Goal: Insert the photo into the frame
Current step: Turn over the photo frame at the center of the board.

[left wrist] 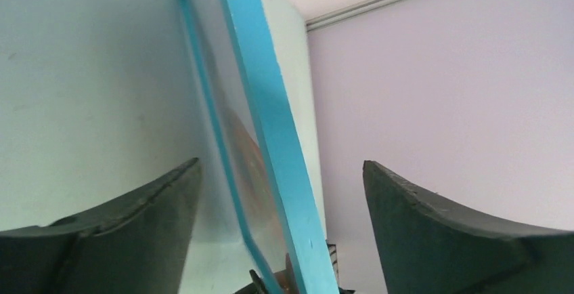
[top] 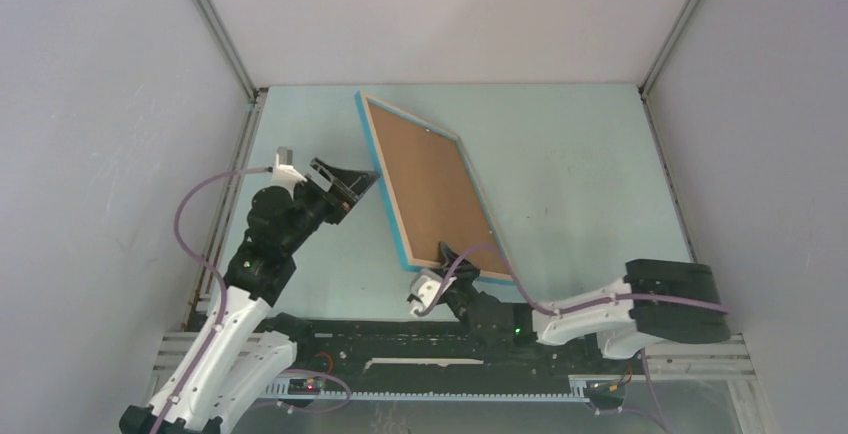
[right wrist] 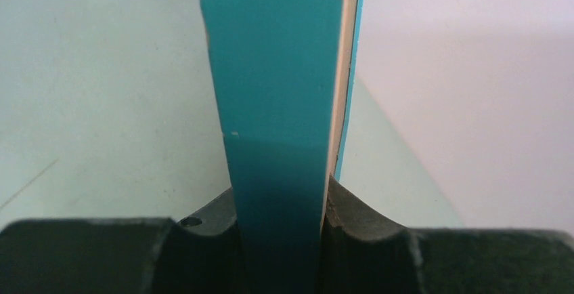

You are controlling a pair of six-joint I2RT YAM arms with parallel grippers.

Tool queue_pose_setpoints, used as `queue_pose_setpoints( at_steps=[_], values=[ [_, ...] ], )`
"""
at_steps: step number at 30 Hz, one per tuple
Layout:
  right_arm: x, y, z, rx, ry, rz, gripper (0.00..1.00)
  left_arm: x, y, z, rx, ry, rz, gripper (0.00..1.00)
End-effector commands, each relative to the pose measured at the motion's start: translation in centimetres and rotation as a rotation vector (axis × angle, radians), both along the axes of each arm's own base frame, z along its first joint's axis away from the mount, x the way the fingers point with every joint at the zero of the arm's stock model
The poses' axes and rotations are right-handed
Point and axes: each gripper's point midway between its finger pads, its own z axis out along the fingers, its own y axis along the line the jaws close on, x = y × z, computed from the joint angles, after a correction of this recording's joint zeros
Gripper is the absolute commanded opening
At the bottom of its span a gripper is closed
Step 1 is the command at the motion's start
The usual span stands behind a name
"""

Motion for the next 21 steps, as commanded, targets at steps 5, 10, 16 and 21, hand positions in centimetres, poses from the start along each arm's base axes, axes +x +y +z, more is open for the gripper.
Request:
queue_pose_setpoints(
  at_steps=[5, 10, 16, 21],
  values=[
    [-0.4, 0.1, 3.4, 0.506, 0.485, 0.15, 0.0, -2.5, 2.0, 10.2, 0.109, -0.363, 0.019, 0.97],
    [0.8, -2.2, 5.9, 0.678, 0.639, 0.227, 0.0, -4.4, 5.0, 12.0, 0.154, -0.436, 0.148, 0.99],
    [2.7, -4.5, 7.0, 0.847, 0.776, 0.242, 0.0, -5.4, 7.0, 12.2, 0.17, -0.461, 0.234, 1.0],
    [3.8, -5.9, 6.9, 0.95, 0.877, 0.268, 0.0, -4.8, 6.6, 11.4, 0.18, -0.433, 0.221, 1.0]
  ],
)
